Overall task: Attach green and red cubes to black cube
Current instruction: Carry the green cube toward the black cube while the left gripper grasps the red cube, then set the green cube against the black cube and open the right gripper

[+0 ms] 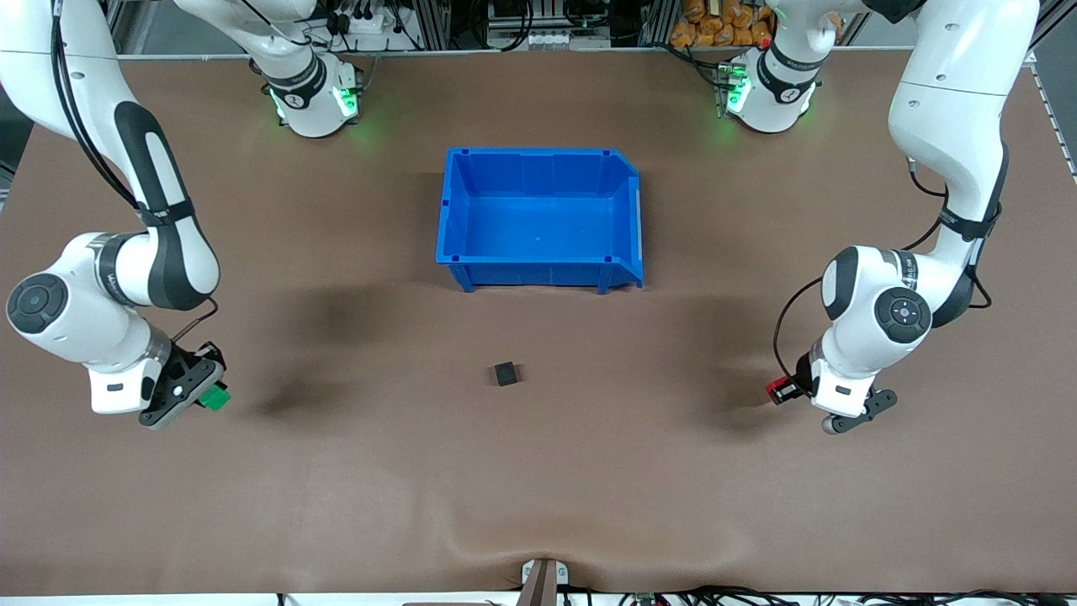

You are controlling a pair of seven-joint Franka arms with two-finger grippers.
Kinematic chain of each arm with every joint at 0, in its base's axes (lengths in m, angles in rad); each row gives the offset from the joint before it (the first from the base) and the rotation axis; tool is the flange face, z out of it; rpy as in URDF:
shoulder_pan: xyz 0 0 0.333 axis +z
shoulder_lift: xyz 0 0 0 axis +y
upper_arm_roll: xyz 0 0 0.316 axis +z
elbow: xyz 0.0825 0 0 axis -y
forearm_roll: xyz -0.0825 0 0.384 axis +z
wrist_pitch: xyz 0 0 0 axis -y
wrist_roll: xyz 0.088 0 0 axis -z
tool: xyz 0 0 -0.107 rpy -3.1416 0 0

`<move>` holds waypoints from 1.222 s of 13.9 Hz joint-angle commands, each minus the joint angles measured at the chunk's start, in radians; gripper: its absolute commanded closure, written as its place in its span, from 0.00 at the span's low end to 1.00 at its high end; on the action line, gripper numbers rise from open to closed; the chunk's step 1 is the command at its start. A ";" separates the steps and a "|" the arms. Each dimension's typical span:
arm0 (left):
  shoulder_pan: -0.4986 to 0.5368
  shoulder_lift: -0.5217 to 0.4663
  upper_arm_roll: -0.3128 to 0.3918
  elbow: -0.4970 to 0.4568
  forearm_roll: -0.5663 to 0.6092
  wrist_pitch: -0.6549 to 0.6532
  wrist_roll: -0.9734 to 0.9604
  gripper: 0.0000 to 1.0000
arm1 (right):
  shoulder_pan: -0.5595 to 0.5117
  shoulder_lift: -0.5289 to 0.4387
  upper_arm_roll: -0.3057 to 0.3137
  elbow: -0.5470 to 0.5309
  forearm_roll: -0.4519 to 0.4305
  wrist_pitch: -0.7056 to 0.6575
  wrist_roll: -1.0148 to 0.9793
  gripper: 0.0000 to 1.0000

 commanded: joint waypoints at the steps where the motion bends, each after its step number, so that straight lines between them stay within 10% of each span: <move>1: -0.049 -0.014 -0.013 0.010 -0.014 -0.020 -0.160 1.00 | 0.066 0.049 0.020 0.066 0.002 -0.015 -0.093 1.00; 11: -0.158 -0.027 -0.025 0.077 -0.018 -0.099 -0.337 1.00 | 0.480 0.305 0.029 0.283 -0.021 -0.010 -0.187 1.00; 17: -0.161 -0.040 -0.027 0.074 -0.019 -0.110 -0.390 1.00 | 0.542 0.348 0.028 0.355 -0.025 -0.068 -0.206 1.00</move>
